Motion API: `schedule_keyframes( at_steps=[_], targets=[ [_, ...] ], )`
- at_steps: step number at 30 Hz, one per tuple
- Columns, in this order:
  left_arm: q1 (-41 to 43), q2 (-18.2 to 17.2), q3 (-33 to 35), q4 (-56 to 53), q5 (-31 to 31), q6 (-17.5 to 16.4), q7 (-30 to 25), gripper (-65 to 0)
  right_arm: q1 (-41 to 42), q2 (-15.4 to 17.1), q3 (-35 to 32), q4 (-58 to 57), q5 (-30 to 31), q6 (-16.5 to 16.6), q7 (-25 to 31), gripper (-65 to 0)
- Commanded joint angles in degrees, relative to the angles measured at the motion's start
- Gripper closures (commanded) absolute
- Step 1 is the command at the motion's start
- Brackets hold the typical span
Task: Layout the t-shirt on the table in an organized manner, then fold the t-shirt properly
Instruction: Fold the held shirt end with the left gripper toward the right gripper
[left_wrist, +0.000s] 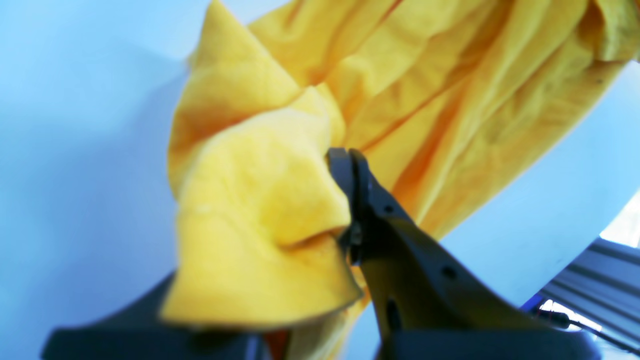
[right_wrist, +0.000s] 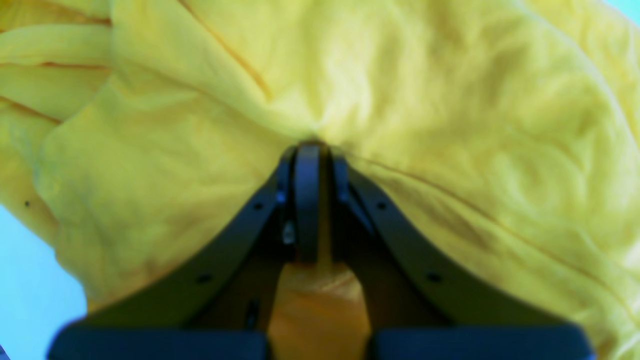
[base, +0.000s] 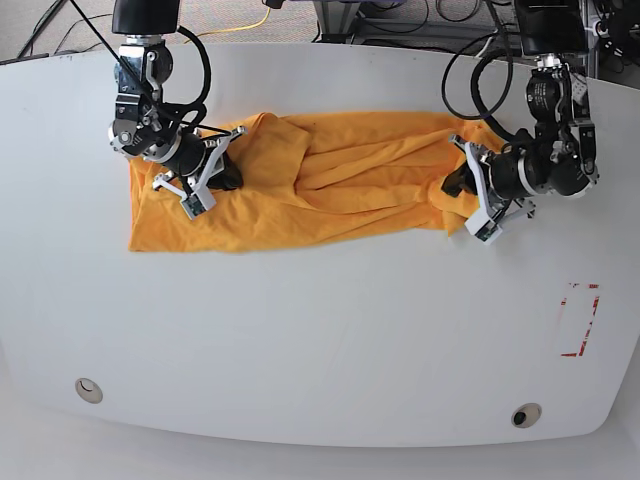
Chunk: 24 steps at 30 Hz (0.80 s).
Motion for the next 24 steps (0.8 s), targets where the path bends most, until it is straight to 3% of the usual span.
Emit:
schedule_keyframes(
  at_steps=[1, 13, 24],
  targets=[
    [-2.3, 1.9, 1.7, 1.1, -1.3, -0.1, -1.7, -0.1, 0.5, 0.5, 0.1, 0.9, -0.1, 0.1, -0.2, -3.8],
    [-9.0, 11.2, 10.1, -2.5, -1.0, -0.1, -1.8, -0.1, 0.5, -0.7, 0.1, 0.9, -0.1, 0.1, -0.3, -3.8],
    [-13.2, 16.2, 11.5, -10.4, -1.1, -0.1, -2.0, -0.3, 0.5, -1.2, 0.1, 0.9, -0.1, 0.1, -0.3, -3.8]
  ],
)
